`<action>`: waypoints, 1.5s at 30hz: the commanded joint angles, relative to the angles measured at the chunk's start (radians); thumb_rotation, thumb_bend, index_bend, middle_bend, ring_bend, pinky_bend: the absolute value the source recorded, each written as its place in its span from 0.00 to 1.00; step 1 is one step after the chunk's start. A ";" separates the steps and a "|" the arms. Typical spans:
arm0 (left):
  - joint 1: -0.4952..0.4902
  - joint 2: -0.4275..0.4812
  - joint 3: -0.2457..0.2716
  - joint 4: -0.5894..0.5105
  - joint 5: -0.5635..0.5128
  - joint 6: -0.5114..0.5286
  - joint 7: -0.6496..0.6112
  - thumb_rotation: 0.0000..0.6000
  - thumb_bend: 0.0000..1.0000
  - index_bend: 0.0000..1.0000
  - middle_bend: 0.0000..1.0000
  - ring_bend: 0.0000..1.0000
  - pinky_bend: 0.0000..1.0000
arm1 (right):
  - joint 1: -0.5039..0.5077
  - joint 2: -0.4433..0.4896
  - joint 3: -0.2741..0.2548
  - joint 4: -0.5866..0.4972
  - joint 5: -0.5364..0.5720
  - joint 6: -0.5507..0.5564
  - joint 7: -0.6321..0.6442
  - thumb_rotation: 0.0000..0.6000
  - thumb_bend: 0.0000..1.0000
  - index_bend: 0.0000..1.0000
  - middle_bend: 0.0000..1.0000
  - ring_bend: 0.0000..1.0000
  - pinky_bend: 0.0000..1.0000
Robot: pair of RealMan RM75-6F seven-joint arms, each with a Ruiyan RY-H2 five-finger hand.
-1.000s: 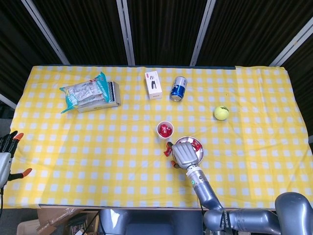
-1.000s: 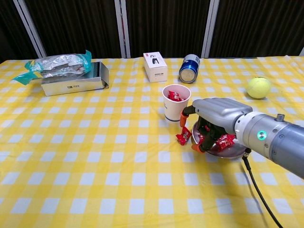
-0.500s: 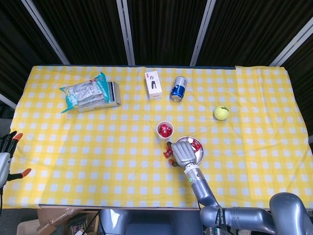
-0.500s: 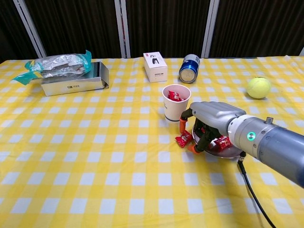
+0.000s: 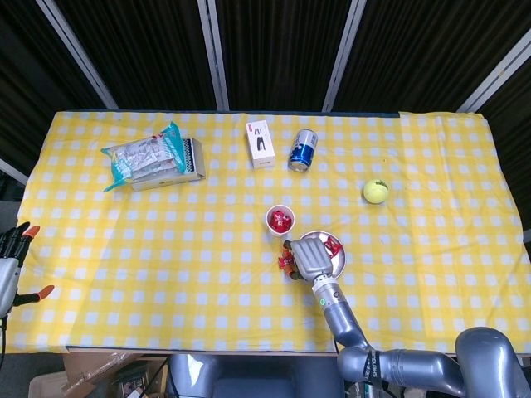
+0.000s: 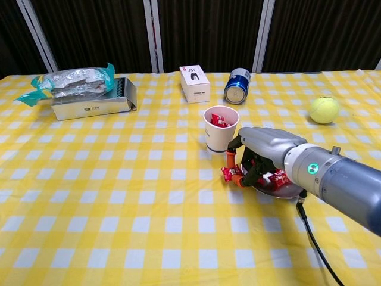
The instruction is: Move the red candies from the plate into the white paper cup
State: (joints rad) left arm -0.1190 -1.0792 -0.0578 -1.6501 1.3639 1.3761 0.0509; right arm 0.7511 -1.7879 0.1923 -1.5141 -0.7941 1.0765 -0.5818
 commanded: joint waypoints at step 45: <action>0.001 0.011 0.010 -0.001 -0.002 -0.020 -0.030 1.00 0.07 0.00 0.00 0.00 0.00 | 0.112 0.092 0.167 0.001 0.063 -0.026 0.082 1.00 0.60 0.60 0.87 0.85 0.95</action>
State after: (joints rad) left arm -0.1179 -1.0686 -0.0477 -1.6513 1.3623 1.3560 0.0209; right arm 0.8574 -1.6872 0.3631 -1.5236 -0.7377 1.0572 -0.5025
